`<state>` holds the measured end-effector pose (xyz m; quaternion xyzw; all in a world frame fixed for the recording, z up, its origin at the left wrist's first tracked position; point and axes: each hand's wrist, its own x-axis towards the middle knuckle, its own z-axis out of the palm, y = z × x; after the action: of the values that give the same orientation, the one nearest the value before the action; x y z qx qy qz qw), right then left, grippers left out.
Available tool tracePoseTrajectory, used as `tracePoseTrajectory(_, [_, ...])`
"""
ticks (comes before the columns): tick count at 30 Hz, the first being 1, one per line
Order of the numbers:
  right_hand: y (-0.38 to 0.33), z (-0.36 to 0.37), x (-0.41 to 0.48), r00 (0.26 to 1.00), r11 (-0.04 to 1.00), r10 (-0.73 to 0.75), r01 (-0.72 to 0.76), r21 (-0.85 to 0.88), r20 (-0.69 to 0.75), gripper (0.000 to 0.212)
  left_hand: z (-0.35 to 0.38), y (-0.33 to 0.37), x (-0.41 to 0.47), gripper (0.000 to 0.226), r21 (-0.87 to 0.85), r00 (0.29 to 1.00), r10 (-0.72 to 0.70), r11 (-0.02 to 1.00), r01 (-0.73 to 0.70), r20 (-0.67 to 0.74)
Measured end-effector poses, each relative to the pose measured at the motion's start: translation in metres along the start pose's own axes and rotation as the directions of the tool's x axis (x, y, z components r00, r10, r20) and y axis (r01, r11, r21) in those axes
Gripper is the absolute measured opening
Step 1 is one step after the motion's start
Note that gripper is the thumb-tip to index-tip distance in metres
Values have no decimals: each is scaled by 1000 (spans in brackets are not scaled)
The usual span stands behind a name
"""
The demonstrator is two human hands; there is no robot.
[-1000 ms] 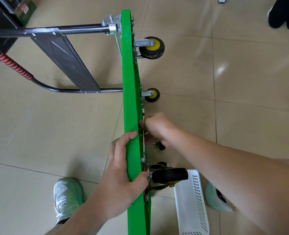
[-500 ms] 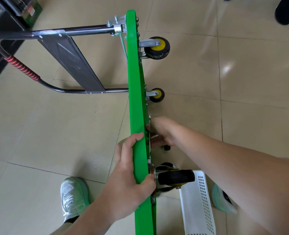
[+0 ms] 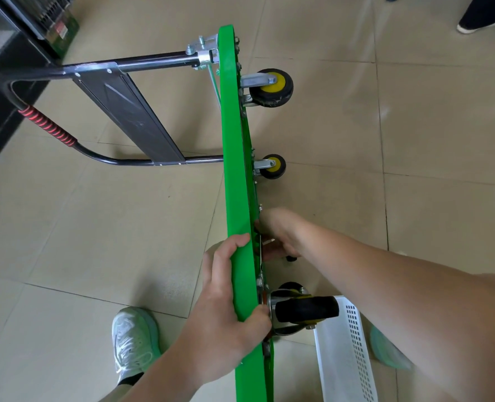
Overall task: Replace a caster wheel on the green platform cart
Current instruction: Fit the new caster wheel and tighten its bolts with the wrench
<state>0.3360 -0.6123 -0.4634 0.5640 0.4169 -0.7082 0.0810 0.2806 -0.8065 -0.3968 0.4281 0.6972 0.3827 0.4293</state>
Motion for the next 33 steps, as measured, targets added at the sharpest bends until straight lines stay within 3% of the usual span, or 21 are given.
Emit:
tracePoseTrajectory(4, [5, 0, 3, 999, 999, -31, 31, 34, 18, 28, -1, 0, 0, 86, -1, 1000, 2, 1000, -2, -3])
tracePoseTrajectory(7, [5, -3, -1, 996, 997, -57, 60, 53, -62, 24, 0, 1, -1, 85, 22, 1000, 10, 1000, -10, -9])
tracePoseTrajectory(11, [-8, -20, -15, 962, 977, -175, 197, 84, -211, 17, 2, 0, -4, 80, -24, 1000, 5, 1000, -5, -17])
tracePoseTrajectory(14, [-12, -30, -31, 925, 934, -297, 332, 128, -237, 14, 4, -3, -10, 74, -137, 1000, -7, 991, 4, -26])
tracePoseTrajectory(19, [2, -27, -86, 796, 817, -565, 576, -18, -218, 10, 12, 4, -23, 65, -243, 994, -60, 969, 37, -88])
tracePoseTrajectory(23, [29, -30, -145, 694, 724, -676, 687, -51, -249, 11, 20, 15, -37, 69, -253, 986, -116, 964, 83, -123])
tracePoseTrajectory(27, [61, -34, -193, 635, 664, -741, 740, -103, -217, 11, 25, 19, -58, 71, -280, 978, -156, 953, 113, -136])
tracePoseTrajectory(33, [116, -23, -225, 664, 701, -713, 685, -198, -227, 2, 43, 2, -98, 58, -367, 959, -228, 917, 153, -170])
